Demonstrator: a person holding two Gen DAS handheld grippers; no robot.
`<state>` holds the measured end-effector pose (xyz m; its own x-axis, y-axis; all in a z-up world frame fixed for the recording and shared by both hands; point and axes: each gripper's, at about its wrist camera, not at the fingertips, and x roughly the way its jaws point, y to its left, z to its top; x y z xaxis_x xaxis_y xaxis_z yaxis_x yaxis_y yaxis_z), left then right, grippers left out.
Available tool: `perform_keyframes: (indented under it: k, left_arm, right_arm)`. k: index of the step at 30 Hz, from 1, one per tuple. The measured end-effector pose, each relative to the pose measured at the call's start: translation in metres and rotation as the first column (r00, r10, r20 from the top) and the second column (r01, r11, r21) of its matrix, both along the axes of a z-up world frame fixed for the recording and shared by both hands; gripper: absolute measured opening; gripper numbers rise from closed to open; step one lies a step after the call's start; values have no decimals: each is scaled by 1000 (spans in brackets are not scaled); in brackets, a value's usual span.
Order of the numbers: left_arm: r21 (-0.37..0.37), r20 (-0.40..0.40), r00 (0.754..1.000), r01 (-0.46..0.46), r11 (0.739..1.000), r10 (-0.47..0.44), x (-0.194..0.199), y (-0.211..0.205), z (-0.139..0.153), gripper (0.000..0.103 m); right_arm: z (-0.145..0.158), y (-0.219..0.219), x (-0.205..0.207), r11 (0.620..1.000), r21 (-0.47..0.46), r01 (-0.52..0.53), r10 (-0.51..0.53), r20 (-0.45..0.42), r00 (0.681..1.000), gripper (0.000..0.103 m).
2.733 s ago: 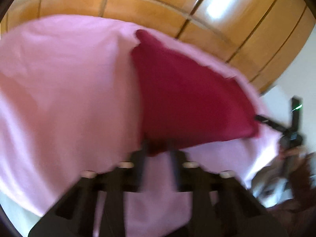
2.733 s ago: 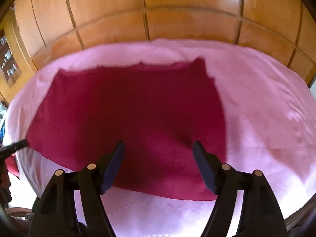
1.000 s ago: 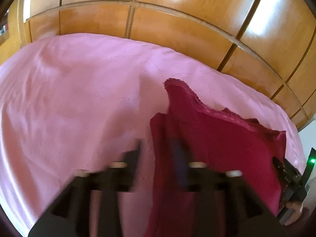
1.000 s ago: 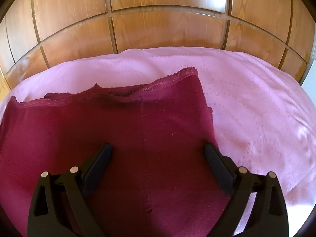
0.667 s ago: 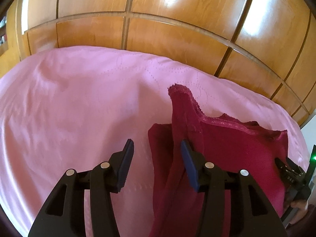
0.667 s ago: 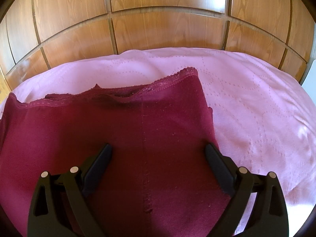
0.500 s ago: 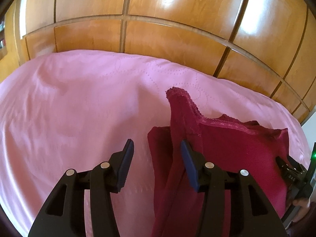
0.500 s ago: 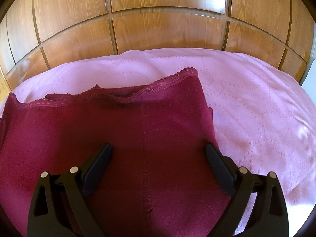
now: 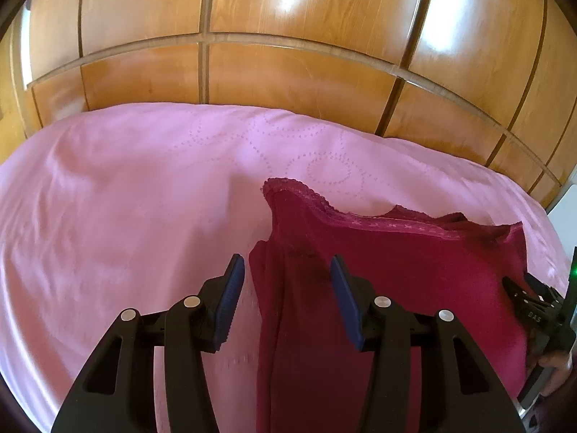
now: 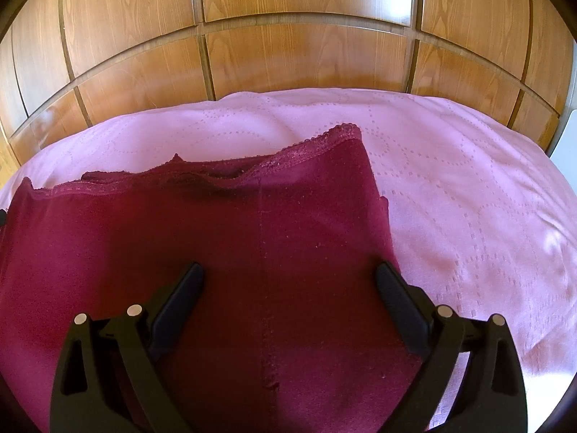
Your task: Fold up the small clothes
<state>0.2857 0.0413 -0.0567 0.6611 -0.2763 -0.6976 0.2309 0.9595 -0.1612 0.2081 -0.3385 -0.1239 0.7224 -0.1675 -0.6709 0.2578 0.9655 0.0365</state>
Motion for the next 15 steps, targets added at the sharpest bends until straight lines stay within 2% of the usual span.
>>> perform_keyframes:
  k: [10, 13, 15]
  left_arm:
    - [8, -4, 1000, -2, 1000, 2, 10, -5, -2, 46]
    - [10, -9, 1000, 1, 1000, -1, 13, -6, -3, 34]
    - [9, -14, 1000, -2, 1000, 2, 16, -6, -3, 19]
  right_arm:
    - [1, 0, 1, 1000, 2, 0, 0, 1, 1000, 97]
    - [0, 0, 1, 1000, 2, 0, 0, 1, 1000, 97]
    - [0, 1, 1, 1000, 1, 0, 0, 1, 1000, 97]
